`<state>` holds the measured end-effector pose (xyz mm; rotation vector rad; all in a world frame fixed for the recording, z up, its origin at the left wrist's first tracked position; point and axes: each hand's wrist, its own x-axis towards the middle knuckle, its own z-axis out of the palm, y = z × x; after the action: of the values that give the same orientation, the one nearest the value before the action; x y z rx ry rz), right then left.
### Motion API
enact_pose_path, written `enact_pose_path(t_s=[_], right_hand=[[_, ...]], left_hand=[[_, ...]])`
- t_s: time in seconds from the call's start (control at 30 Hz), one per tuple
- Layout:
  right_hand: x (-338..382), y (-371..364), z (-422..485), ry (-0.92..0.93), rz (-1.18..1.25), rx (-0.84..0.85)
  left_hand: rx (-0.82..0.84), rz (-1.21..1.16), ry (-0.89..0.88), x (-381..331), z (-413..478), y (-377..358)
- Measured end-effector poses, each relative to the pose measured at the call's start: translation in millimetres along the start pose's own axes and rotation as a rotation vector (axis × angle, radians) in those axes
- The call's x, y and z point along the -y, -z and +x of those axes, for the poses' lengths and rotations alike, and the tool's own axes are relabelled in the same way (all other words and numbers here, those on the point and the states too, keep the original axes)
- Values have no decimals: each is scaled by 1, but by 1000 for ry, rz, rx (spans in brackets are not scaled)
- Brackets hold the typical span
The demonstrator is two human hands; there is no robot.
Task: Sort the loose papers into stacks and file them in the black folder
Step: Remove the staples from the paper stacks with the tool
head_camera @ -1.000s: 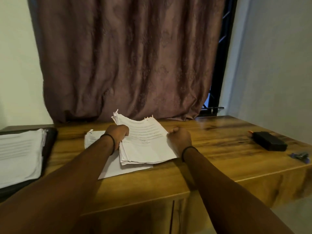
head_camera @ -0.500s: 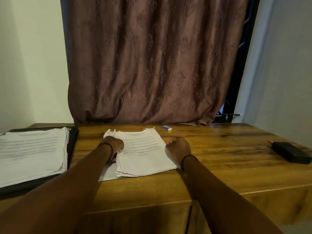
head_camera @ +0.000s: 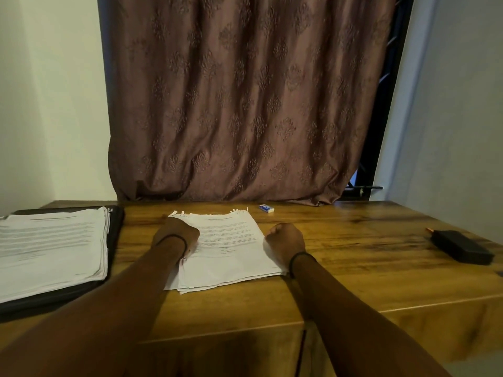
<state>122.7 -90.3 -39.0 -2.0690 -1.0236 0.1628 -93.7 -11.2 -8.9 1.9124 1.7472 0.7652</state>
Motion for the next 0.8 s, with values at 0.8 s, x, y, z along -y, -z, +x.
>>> enact_pose_path(t_s=[0.8], right_hand=[[-7, 27, -21, 403, -481, 161]], left_hand=[[35, 514, -417, -33, -22, -36]])
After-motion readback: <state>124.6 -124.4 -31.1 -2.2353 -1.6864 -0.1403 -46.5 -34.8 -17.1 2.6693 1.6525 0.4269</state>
